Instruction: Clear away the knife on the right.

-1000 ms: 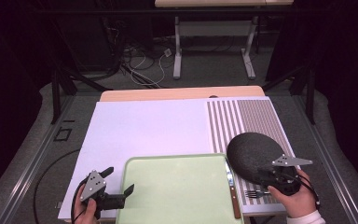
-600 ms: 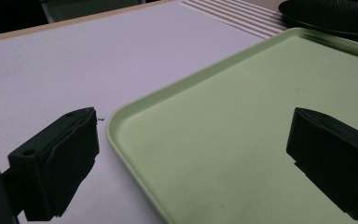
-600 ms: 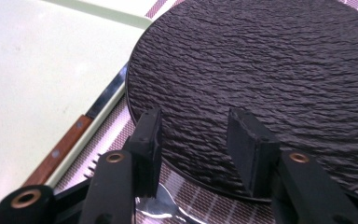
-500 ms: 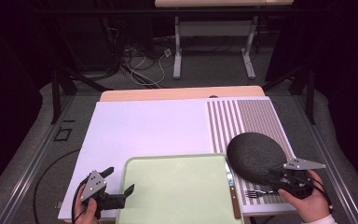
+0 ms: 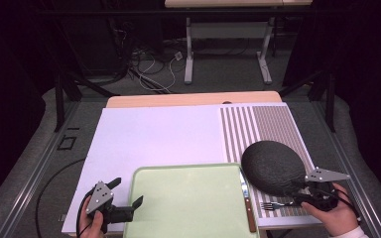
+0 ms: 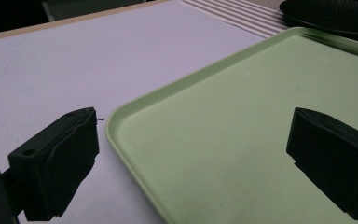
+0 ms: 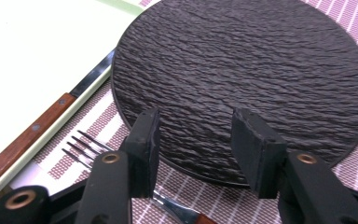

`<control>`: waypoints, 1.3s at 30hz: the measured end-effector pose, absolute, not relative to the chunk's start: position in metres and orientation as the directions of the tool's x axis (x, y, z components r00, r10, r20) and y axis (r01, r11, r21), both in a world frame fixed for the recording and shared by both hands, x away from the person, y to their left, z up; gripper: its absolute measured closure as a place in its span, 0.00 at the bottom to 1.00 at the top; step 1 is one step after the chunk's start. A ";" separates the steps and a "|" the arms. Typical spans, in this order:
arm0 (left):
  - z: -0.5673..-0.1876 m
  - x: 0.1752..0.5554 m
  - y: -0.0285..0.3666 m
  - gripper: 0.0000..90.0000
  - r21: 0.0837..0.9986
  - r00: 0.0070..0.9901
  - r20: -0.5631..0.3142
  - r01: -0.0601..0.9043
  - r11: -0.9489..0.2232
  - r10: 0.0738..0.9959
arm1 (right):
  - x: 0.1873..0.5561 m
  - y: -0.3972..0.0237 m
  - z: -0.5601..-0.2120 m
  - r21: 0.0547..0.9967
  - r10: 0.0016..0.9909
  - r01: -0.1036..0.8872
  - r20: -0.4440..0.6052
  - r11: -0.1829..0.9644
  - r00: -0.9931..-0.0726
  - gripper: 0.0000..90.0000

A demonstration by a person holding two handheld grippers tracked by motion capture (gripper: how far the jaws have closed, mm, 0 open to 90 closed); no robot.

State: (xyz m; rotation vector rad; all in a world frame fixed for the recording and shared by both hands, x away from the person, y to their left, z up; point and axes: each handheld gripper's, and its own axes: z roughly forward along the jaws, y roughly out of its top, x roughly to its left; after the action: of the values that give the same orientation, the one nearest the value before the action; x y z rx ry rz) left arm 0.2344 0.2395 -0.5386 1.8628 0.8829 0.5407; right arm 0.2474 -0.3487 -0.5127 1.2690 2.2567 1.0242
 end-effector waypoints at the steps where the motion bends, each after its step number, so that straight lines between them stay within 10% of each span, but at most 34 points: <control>1: -0.539 0.234 0.239 0.03 0.901 0.639 -0.010 0.339 -0.270 0.769 | 0.248 -0.351 -0.512 0.739 0.842 0.580 0.033 0.342 -0.539 0.57; 9: -0.538 0.233 0.240 0.03 0.902 0.636 -0.006 0.337 -0.270 0.772 | 0.245 -0.367 -0.512 0.734 0.874 0.606 0.033 0.308 -0.484 0.62; 20: -0.538 0.233 0.240 0.03 0.901 0.638 -0.007 0.338 -0.272 0.770 | 0.240 -0.386 -0.519 0.686 0.910 0.672 0.032 0.280 -0.412 1.00; 39: -0.538 0.233 0.240 0.03 0.900 0.637 -0.004 0.339 -0.275 0.771 | 0.242 -0.410 -0.540 0.600 0.947 0.766 0.040 0.231 -0.318 1.00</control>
State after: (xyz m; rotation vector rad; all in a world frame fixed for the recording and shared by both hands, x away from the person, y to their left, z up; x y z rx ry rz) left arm 0.2329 0.2395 -0.5385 1.8691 0.8829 0.5475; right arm 0.2417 -0.4096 -0.5402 1.5891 2.1781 0.7616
